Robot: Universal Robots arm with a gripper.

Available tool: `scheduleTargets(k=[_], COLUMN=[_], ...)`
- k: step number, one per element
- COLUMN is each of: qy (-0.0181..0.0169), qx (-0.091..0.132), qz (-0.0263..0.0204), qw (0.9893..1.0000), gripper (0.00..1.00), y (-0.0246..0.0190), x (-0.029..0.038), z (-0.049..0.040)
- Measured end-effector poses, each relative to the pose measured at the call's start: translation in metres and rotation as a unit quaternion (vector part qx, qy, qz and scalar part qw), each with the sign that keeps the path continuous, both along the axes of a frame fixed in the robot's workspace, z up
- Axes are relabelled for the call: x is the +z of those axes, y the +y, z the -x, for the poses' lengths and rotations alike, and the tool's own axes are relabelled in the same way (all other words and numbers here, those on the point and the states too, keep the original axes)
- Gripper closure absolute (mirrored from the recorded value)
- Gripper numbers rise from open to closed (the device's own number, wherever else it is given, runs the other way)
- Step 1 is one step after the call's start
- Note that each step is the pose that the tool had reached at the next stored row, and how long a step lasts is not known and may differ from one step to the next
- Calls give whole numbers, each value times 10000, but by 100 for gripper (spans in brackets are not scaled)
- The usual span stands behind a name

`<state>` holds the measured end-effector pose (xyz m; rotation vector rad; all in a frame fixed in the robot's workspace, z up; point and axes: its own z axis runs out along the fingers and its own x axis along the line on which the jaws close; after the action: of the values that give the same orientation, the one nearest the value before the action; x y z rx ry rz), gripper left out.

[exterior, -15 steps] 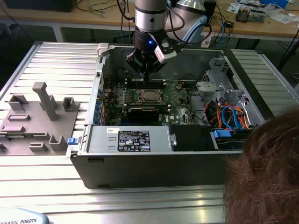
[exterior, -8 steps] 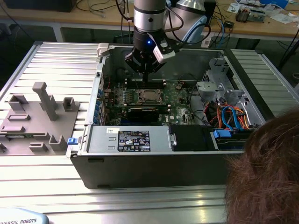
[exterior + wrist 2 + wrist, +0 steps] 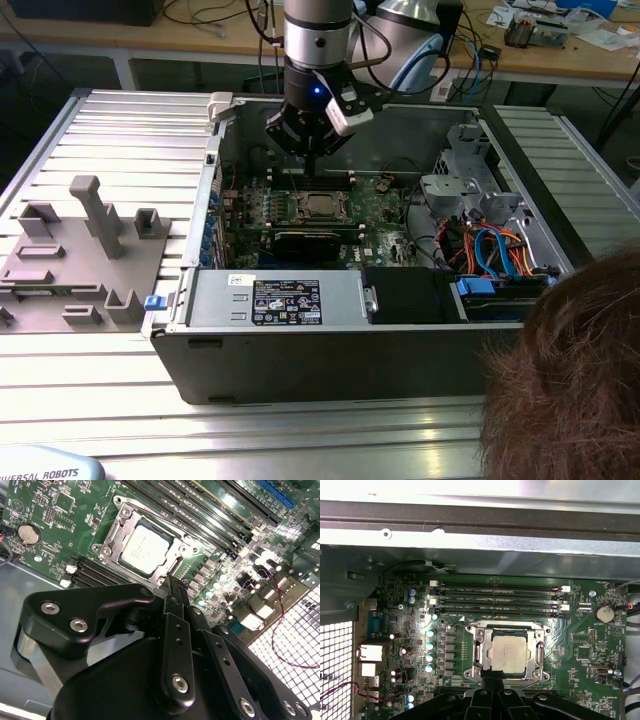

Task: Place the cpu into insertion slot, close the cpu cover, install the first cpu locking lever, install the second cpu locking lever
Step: 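Install the first cpu locking lever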

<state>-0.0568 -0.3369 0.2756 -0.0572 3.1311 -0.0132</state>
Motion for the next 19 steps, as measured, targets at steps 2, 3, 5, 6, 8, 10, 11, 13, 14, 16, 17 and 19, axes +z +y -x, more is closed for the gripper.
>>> scheduleTargets(k=[2, 3, 5, 6, 8, 10, 11, 13, 14, 16, 17, 19], qy=[0, 0, 0, 0, 0, 0, 0, 0, 0, 0, 0, 0], qx=[0, 0, -1, 0, -1, 0, 0, -1, -1, 0, 0, 0], qz=[0, 0, 0, 0, 0, 0, 0, 0, 0, 0, 0, 0], qw=[10000, 10000, 10000, 10000, 10000, 10000, 10000, 10000, 10000, 10000, 10000, 10000], gripper=[89, 89, 89, 89, 89, 89, 89, 89, 89, 89, 89, 89], y=[0, 0, 0, 0, 0, 0, 0, 0, 0, 0, 0, 0], x=[0, 0, -1, -1, -1, -2, -2, -2, -2, -2, -2, -3], z=[6, 6, 10, 12, 16, 19, 20, 29, 31, 34, 35, 39])
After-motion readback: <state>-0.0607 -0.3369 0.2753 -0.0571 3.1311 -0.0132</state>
